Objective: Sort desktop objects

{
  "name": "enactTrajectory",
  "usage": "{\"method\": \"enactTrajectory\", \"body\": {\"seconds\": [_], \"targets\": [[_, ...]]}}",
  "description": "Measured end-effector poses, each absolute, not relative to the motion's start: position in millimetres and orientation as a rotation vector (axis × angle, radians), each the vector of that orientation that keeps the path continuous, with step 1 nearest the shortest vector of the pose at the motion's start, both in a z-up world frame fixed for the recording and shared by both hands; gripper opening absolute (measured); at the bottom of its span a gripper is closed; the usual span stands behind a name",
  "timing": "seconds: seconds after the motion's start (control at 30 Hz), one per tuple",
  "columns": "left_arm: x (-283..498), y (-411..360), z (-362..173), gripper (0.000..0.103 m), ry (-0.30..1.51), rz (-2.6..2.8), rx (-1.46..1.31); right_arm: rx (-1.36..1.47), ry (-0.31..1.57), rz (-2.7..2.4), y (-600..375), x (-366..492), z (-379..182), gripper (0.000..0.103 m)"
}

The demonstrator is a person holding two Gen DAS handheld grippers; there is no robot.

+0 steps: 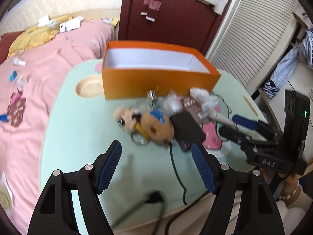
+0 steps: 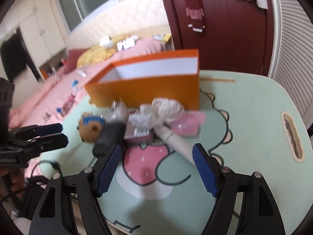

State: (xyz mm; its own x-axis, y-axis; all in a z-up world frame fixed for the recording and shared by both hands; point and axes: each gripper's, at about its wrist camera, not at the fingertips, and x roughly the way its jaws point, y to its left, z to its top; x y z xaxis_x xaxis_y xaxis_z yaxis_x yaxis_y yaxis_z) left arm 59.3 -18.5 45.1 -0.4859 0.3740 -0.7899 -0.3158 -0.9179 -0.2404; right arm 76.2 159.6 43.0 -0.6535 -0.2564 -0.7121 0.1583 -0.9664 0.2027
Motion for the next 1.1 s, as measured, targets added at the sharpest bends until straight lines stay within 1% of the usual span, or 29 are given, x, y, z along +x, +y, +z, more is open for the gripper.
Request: {"method": "enactTrajectory", "body": {"seconds": [0.2,0.27,0.33,0.37,0.4,0.43,0.47,0.5,0.53,0.6,0.63,0.7,0.8,0.9,1.1], "targets": [[59.8,-15.9,17.4,0.074,-0.067,2.44,-1.409,1.202,-0.12,-2.658,149.7,72.2,42.0,0.076],[57.3,-15.9,14.5,0.075,-0.083,2.469,-1.393,1.2,-0.079,-2.632,141.3,73.8,41.9,0.076],[55.5,-13.1,12.9,0.075,-0.05,2.509,-1.392,1.203,-0.043,-2.609,134.6,73.1,40.0,0.076],[54.1,-10.7,11.6,0.078,-0.021,2.53,-1.391,1.216,-0.026,-2.593,131.2,71.4,37.0,0.076],[53.6,-8.1,10.0,0.084,0.007,2.549,-1.39,1.232,-0.019,-2.583,129.7,69.4,34.3,0.076],[53.6,-4.7,8.3,0.085,0.043,2.569,-1.388,1.255,-0.015,-2.575,128.8,67.2,30.8,0.076],[54.4,-0.7,6.2,0.091,0.078,2.586,-1.38,1.273,-0.005,-2.58,128.9,65.1,27.6,0.076],[54.8,0.7,4.6,0.096,0.075,2.583,-1.374,1.29,0.004,-2.585,129.0,63.1,24.5,0.079],[54.6,1.3,3.4,0.097,0.078,2.583,-1.371,1.303,0.008,-2.586,129.2,62.5,22.9,0.082],[52.7,-0.8,0.7,0.103,0.073,2.589,-1.365,1.303,0.006,-2.594,130.5,61.2,21.5,0.085],[51.4,-2.8,-0.7,0.103,0.068,2.594,-1.362,1.304,0.003,-2.601,131.4,61.0,21.2,0.09],[50.2,-4.8,-2.3,0.103,0.062,2.602,-1.355,1.321,0.024,-2.62,130.8,60.4,19.5,0.096],[49.6,-6.1,-3.5,0.103,0.06,2.611,-1.343,1.331,0.069,-2.625,126.3,59.8,17.8,0.098],[49.9,-6.8,-2.6,0.103,0.057,2.621,-1.332,1.332,0.112,-2.621,120.9,60.6,15.0,0.102],[51.6,-5.2,-0.2,0.103,0.059,2.625,-1.327,1.332,0.13,-2.624,118.2,61.0,12.7,0.102]]}}
